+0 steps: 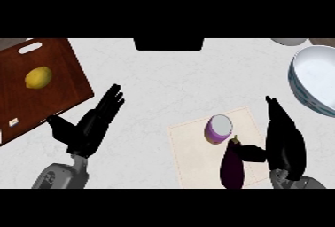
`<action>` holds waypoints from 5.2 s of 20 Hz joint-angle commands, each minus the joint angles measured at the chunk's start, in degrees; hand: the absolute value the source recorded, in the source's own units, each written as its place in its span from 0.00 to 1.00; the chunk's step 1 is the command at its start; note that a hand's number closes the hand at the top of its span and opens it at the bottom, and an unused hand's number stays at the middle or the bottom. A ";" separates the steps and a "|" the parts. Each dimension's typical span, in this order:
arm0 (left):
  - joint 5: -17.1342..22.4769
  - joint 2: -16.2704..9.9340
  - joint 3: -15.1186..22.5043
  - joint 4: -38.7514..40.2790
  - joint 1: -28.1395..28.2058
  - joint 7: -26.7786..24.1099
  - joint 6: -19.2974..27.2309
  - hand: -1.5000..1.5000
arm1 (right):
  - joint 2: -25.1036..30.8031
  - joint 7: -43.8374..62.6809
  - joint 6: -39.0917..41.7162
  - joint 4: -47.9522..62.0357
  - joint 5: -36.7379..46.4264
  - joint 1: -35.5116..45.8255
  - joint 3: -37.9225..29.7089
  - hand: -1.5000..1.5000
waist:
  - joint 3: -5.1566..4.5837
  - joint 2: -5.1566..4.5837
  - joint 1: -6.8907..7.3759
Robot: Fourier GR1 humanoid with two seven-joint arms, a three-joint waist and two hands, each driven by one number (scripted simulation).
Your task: Pick the can from the placemat and place it in the bowl
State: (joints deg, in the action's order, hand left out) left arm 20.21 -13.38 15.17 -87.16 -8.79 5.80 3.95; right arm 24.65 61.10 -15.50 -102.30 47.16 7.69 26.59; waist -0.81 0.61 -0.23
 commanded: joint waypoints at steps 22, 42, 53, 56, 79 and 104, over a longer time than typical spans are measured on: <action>-0.09 -0.16 -0.88 -0.58 0.02 0.65 -1.31 0.50 | -24.56 24.13 29.89 9.44 6.07 10.94 -10.22 0.00 | 0.61 -0.21 0.42; -1.14 0.93 -0.57 -2.71 1.65 0.73 -2.16 0.50 | -24.61 24.12 25.51 17.16 7.89 13.17 -9.87 0.00 | 0.71 -0.35 0.69; -3.53 3.58 0.19 -2.39 1.14 1.27 -0.15 0.50 | -24.61 23.07 21.57 20.58 9.44 12.32 -10.29 0.00 | 0.80 -0.58 0.55; 0.12 0.30 -3.53 -2.74 2.49 0.82 -4.84 0.50 | -24.61 21.33 20.64 18.98 8.91 12.74 -11.25 1.00 | 0.79 -0.56 0.57; -4.84 4.09 -2.88 -4.18 4.03 1.69 -2.79 0.50 | -4.72 -23.97 30.74 15.64 3.12 2.12 -5.49 1.00 | 0.84 -0.45 -0.13; -7.04 6.83 -4.95 -1.99 2.04 2.11 -4.87 0.50 | 0.97 -7.50 51.92 -23.39 0.42 17.24 -29.55 1.00 | 0.78 -0.58 0.37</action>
State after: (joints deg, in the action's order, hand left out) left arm 14.52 -7.34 9.74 -88.92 -7.58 8.44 -1.09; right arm 25.46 51.21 34.31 -128.57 47.71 21.84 0.28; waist -0.06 0.16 -0.21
